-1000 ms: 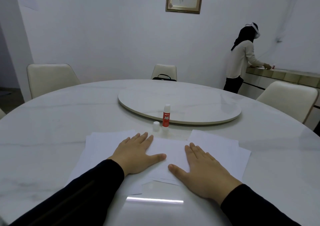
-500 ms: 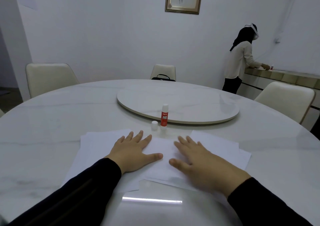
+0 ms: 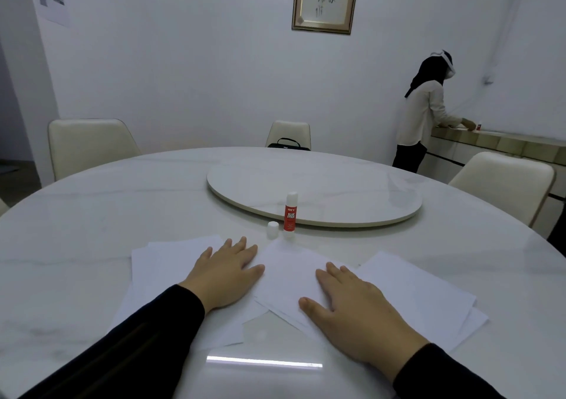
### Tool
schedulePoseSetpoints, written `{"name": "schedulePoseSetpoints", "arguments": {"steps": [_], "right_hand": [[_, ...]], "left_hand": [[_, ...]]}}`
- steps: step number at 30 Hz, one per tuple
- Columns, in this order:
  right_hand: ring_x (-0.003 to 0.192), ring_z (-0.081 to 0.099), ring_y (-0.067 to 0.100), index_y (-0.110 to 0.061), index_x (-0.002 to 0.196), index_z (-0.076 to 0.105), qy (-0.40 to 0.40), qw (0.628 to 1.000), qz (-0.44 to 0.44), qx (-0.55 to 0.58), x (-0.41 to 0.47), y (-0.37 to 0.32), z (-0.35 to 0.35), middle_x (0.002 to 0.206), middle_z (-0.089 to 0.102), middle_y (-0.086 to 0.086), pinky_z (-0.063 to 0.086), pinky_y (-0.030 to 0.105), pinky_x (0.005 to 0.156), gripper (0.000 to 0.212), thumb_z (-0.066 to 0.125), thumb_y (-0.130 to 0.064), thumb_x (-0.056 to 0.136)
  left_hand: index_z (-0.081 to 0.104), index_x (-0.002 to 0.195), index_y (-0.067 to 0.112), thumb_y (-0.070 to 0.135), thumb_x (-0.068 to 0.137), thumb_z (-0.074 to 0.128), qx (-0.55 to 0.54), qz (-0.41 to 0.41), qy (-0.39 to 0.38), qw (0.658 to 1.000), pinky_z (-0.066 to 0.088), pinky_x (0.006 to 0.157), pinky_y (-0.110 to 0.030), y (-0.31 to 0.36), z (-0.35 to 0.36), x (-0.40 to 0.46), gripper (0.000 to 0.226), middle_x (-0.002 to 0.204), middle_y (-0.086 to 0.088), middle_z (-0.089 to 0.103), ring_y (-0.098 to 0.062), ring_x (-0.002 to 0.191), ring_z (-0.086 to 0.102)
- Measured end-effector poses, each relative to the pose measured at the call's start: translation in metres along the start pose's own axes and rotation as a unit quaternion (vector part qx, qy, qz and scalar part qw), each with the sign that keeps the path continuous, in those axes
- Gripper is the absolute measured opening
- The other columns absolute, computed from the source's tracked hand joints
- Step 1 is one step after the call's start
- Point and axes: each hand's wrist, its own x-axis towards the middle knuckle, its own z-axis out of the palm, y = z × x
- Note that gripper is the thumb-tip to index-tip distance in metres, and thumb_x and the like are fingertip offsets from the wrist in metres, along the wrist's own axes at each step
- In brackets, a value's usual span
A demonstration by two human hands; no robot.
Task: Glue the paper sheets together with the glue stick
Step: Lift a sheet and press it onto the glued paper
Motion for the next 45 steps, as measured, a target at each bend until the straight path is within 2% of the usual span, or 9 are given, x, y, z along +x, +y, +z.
{"name": "schedulePoseSetpoints", "arguments": {"steps": [4, 9, 15, 22, 31, 35, 38, 42, 45], "right_hand": [[0.132, 0.034, 0.013, -0.024, 0.132, 0.046, 0.050, 0.993, 0.006, 0.109, 0.003, 0.009, -0.011, 0.144, 0.042, -0.006, 0.026, 0.030, 0.106, 0.052, 0.038, -0.057, 0.091], [0.139, 0.022, 0.010, -0.027, 0.142, 0.034, 0.045, 0.996, 0.030, 0.066, 0.005, 0.024, -0.011, 0.151, 0.030, -0.009, 0.015, 0.026, 0.111, 0.054, 0.037, -0.052, 0.094], [0.145, 0.008, 0.015, -0.024, 0.147, 0.022, 0.043, 0.999, 0.029, 0.013, 0.008, 0.018, -0.002, 0.156, 0.019, -0.004, 0.007, 0.033, 0.116, 0.060, 0.027, -0.054, 0.095], [0.145, 0.000, 0.005, -0.031, 0.150, 0.012, -0.001, 0.995, 0.010, 0.099, 0.011, 0.029, -0.002, 0.159, 0.004, -0.013, -0.002, 0.032, 0.117, 0.060, 0.023, -0.054, 0.096], [0.135, 0.030, 0.007, -0.026, 0.127, 0.052, 0.114, 0.976, 0.041, 0.180, 0.005, 0.060, -0.023, 0.149, 0.033, -0.011, 0.022, 0.022, 0.108, 0.035, 0.051, -0.033, 0.094], [0.143, 0.015, 0.013, -0.029, 0.146, 0.026, 0.013, 0.993, 0.106, 0.058, -0.008, 0.073, -0.019, 0.156, 0.019, -0.008, 0.013, 0.035, 0.116, 0.070, 0.036, -0.066, 0.087], [0.146, -0.009, 0.014, -0.031, 0.150, 0.000, -0.060, 0.993, 0.104, 0.000, -0.014, 0.074, -0.012, 0.159, -0.008, -0.008, -0.003, 0.038, 0.118, 0.080, 0.021, -0.072, 0.084], [0.145, -0.012, 0.010, -0.031, 0.150, 0.000, -0.044, 0.996, 0.079, 0.022, -0.020, 0.069, -0.021, 0.159, -0.011, -0.010, -0.006, 0.036, 0.118, 0.089, 0.026, -0.078, 0.079], [0.143, -0.010, 0.005, -0.037, 0.149, 0.001, -0.034, 0.995, 0.065, 0.074, -0.035, 0.070, -0.033, 0.156, -0.009, -0.019, -0.002, 0.034, 0.118, 0.121, 0.037, -0.094, 0.048]], "left_hand": [[0.036, 0.141, 0.027, 0.047, 0.095, 0.037, -0.044, 0.025, 0.046, 0.998, 0.014, 0.114, -0.034, 0.005, -0.003, -0.004, 0.051, 0.153, 0.004, 0.027, -0.016, 0.141, 0.020], [0.046, 0.133, 0.028, 0.039, 0.092, 0.050, -0.048, -0.009, 0.062, 0.997, 0.032, 0.103, -0.033, 0.008, -0.013, 0.000, 0.043, 0.137, 0.002, 0.042, -0.021, 0.129, 0.033], [0.040, 0.137, 0.024, 0.016, 0.094, 0.042, -0.069, 0.006, 0.060, 0.996, 0.032, 0.105, -0.033, 0.015, -0.016, 0.003, 0.044, 0.136, -0.003, 0.041, -0.023, 0.129, 0.032], [0.014, 0.149, 0.023, 0.077, 0.079, 0.032, 0.031, 0.044, -0.017, 0.998, 0.012, 0.115, -0.038, 0.028, 0.003, -0.006, 0.091, 0.158, -0.004, 0.010, -0.021, 0.145, 0.008], [0.029, 0.143, 0.039, 0.047, 0.094, 0.041, 0.035, 0.057, -0.025, 0.997, 0.016, 0.110, -0.038, 0.013, -0.015, -0.005, 0.051, 0.152, 0.006, 0.024, -0.018, 0.139, 0.019], [0.022, 0.146, 0.039, 0.028, 0.100, 0.032, -0.001, 0.079, -0.058, 0.995, 0.007, 0.117, -0.035, 0.014, -0.017, -0.006, 0.048, 0.159, 0.003, 0.009, -0.016, 0.145, 0.006], [0.016, 0.147, 0.038, 0.041, 0.098, 0.031, -0.002, 0.092, -0.072, 0.993, -0.001, 0.117, -0.037, 0.018, -0.013, -0.010, 0.052, 0.160, 0.003, 0.003, -0.015, 0.146, 0.000], [0.010, 0.148, 0.040, 0.068, 0.085, 0.039, 0.010, 0.099, -0.096, 0.990, -0.006, 0.117, -0.037, 0.020, -0.010, -0.016, 0.075, 0.160, 0.005, -0.004, -0.015, 0.146, -0.007], [0.017, 0.145, 0.045, 0.067, 0.082, 0.045, -0.015, 0.092, -0.088, 0.992, 0.005, 0.115, -0.034, 0.015, -0.014, -0.017, 0.073, 0.157, 0.010, 0.004, -0.015, 0.144, 0.002]]}}
